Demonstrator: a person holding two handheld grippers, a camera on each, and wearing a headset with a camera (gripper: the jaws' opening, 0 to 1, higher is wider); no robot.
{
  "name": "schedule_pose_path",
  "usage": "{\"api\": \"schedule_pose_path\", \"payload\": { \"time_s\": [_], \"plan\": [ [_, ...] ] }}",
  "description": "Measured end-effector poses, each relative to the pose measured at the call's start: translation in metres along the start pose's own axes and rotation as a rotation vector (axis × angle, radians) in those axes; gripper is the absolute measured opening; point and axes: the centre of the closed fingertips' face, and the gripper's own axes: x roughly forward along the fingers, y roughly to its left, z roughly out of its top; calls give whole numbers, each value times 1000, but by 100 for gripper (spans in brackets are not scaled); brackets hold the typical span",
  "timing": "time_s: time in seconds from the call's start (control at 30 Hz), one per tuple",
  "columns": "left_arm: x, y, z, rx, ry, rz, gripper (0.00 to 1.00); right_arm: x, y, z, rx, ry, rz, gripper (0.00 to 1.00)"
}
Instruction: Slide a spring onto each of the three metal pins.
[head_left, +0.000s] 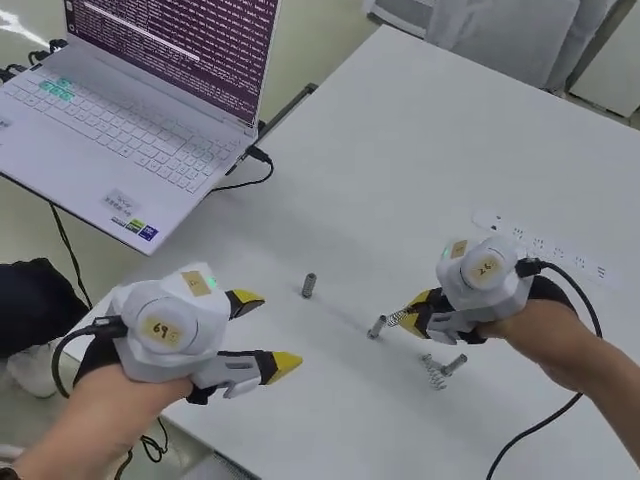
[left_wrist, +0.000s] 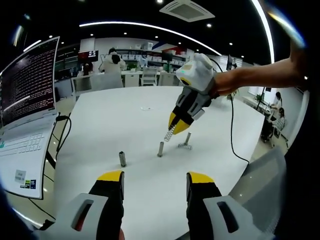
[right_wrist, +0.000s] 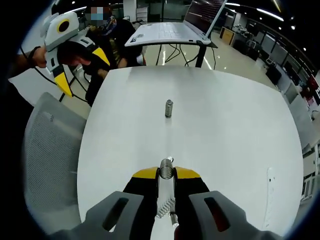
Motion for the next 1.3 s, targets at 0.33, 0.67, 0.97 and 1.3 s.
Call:
{"api": "schedule_pose_path", "payload": {
  "time_s": [0.33,0.67,0.97,1.3],
  "plan": [
    [-5,5,-4,-10,12,11,44,15,-5,1,-2,12,19,9],
    [-3,2,-7,-18,18,3,43,21,-3,0,-45,49,24,9],
    [3,-4,-4,-11,20,-20,43,31,-3,4,-64,62,38,9],
    [3,-1,-4,-18,22,-11,42,50,-1,-5,-79,88,72,9]
  ]
}}
